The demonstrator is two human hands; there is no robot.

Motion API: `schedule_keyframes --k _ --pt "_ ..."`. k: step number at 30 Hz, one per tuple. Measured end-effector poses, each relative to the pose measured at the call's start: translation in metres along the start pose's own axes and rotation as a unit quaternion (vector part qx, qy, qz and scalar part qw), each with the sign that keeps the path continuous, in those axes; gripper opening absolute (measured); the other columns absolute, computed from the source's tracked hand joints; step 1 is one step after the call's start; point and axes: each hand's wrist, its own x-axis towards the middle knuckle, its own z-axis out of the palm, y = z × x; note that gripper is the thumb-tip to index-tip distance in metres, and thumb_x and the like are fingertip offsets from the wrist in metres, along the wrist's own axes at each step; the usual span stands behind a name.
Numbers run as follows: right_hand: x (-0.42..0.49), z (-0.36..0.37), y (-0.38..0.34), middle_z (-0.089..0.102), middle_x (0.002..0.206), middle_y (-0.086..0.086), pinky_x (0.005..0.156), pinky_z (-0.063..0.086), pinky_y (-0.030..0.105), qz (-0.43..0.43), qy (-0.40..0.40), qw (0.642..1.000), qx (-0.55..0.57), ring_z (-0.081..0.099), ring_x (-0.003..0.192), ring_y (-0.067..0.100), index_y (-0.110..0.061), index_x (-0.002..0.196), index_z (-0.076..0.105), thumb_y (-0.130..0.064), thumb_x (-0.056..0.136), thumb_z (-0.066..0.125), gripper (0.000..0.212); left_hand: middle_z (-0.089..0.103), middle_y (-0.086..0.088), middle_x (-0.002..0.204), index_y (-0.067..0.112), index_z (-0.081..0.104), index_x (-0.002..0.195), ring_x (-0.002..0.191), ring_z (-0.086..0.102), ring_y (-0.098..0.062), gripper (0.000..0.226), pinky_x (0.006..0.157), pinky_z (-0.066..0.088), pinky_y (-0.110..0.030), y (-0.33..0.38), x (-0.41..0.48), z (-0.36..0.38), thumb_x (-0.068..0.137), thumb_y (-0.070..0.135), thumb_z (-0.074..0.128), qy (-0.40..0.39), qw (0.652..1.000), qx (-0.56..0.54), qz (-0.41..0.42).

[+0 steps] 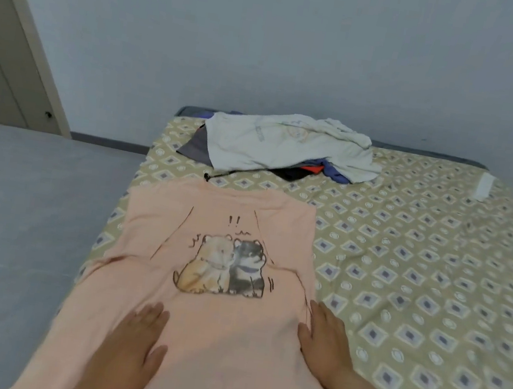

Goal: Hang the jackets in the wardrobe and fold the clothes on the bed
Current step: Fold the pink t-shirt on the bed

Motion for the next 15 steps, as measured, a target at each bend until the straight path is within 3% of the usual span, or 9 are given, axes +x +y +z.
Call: schedule_keyframes --k 2,4,5,7,8,10,13,15 --pt "-0.010 -0.009 -0.004 0.043 0.147 0.007 0.109 0.030 0.035 0.018 -0.026 0.999 0.002 0.038 0.131 0.029 -0.015 0.143 0.041 -0.038 0.098 0.041 0.051 0.033 -0.003 0.157 0.017 0.043 0.148 0.145 0.034 -0.019 0.075 0.116 0.001 -0.017 -0.018 -0.016 0.000 0.095 0.063 0.018 0.044 0.998 -0.035 -0.042" --pt "-0.020 -0.019 -0.009 0.054 0.126 0.009 0.095 0.037 0.033 0.020 -0.037 0.999 0.006 0.049 0.116 0.029 -0.015 0.117 0.057 -0.035 0.097 0.046 0.030 0.016 0.002 0.163 0.022 0.031 0.154 0.151 0.015 -0.013 0.062 0.117 0.002 -0.020 -0.033 -0.022 0.002 0.099 0.050 0.034 0.048 0.993 -0.078 -0.068" --pt "-0.026 -0.023 -0.011 0.058 0.114 0.009 0.089 0.040 0.032 0.022 -0.038 0.999 0.016 0.054 0.105 0.027 -0.017 0.098 0.058 -0.033 0.097 0.048 0.019 0.017 0.002 0.163 0.022 0.032 0.154 0.151 0.015 -0.013 0.058 0.118 0.005 -0.021 -0.037 -0.024 -0.002 0.100 0.043 0.041 0.041 0.992 -0.090 -0.078" --pt "-0.039 -0.028 -0.016 0.058 0.086 0.003 0.073 0.042 0.030 0.028 -0.047 0.996 0.072 0.054 0.079 0.017 -0.020 0.070 0.048 -0.029 0.095 0.054 0.028 0.028 0.001 0.160 0.020 0.039 0.150 0.148 0.025 -0.015 0.054 0.117 0.017 -0.024 -0.045 -0.029 -0.013 0.099 0.036 0.050 0.022 0.988 -0.107 -0.109" --pt "-0.044 -0.031 -0.018 0.058 0.080 0.001 0.067 0.041 0.028 0.038 -0.060 0.991 0.114 0.053 0.074 0.014 -0.018 0.068 0.048 -0.027 0.095 0.055 0.029 0.037 0.000 0.157 0.020 0.044 0.146 0.143 0.034 -0.017 0.052 0.114 0.025 -0.025 -0.052 -0.034 -0.019 0.098 0.036 0.053 0.012 0.984 -0.113 -0.135" --pt "-0.058 -0.041 -0.026 0.064 0.094 0.003 0.067 0.041 0.024 0.064 -0.110 0.979 0.160 0.057 0.082 0.014 -0.012 0.087 0.061 -0.027 0.096 0.054 0.019 0.052 -0.004 0.144 0.018 0.054 0.135 0.128 0.049 -0.022 0.046 0.103 0.037 -0.028 -0.067 -0.047 -0.031 0.094 0.038 0.057 -0.006 0.977 -0.106 -0.184" --pt "-0.088 -0.061 -0.033 0.063 0.120 0.010 0.087 0.046 0.030 0.116 -0.172 0.959 0.195 0.059 0.109 0.027 -0.004 0.123 0.062 -0.028 0.101 0.047 0.036 0.056 -0.013 0.137 0.012 0.057 0.129 0.119 0.054 -0.028 0.045 0.099 0.041 -0.034 -0.095 -0.071 -0.047 0.090 0.032 0.066 -0.011 0.954 -0.159 -0.252" --pt "-0.110 -0.070 -0.026 0.071 0.110 0.007 0.085 0.051 0.031 0.137 -0.196 0.901 0.362 0.064 0.106 0.029 -0.003 0.119 0.068 -0.027 0.098 0.053 0.035 0.056 -0.015 0.139 0.007 0.055 0.133 0.118 0.055 -0.029 0.055 0.099 0.039 -0.037 -0.113 -0.089 -0.054 0.087 0.034 0.071 -0.013 0.931 -0.202 -0.303"
